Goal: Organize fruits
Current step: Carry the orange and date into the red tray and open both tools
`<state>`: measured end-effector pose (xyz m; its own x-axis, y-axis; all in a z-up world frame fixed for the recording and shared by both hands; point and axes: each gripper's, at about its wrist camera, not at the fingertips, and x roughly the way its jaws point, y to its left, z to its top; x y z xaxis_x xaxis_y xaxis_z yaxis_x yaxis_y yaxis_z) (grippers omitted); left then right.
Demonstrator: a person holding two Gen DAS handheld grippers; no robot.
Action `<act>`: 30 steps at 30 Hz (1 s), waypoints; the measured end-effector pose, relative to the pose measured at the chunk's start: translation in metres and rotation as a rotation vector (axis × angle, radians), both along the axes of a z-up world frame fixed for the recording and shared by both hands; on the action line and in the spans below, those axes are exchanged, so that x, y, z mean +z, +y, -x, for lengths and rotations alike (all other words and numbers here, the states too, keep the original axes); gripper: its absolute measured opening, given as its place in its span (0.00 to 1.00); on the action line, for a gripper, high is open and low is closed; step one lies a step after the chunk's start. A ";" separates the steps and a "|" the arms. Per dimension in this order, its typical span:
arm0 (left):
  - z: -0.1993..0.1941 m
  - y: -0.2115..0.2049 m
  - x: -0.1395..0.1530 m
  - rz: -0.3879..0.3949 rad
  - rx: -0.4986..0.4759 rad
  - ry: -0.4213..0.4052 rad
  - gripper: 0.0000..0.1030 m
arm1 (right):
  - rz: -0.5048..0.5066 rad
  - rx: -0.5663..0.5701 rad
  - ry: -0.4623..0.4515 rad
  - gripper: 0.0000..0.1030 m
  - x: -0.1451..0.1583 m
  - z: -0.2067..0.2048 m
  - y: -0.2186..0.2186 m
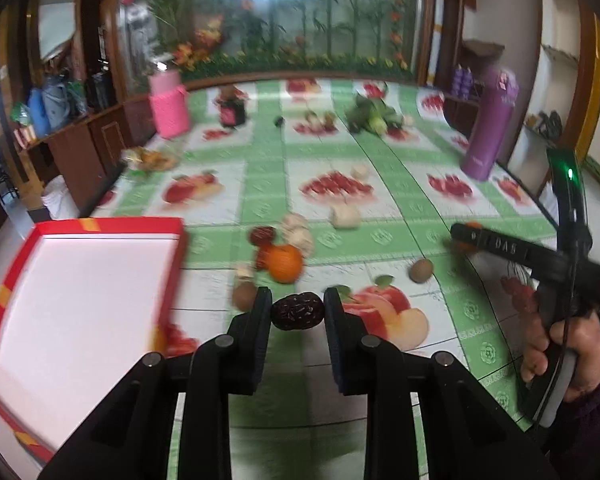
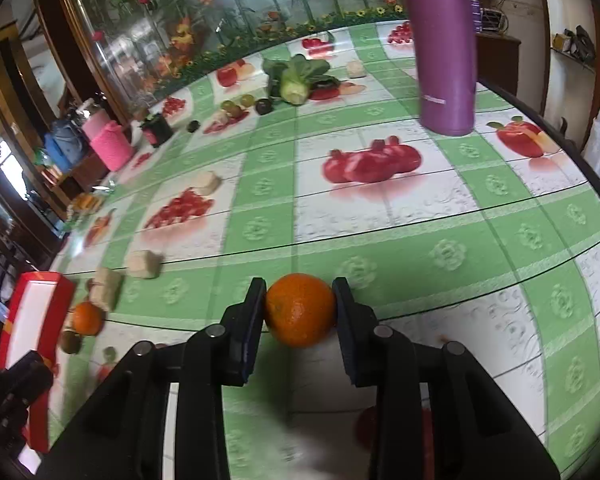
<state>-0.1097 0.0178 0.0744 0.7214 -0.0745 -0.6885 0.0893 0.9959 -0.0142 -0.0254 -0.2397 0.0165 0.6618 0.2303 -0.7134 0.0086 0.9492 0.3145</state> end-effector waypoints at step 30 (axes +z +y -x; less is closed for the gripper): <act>0.048 0.218 -0.040 -0.016 0.544 0.067 0.25 | 0.032 0.717 0.047 0.35 0.006 0.085 0.335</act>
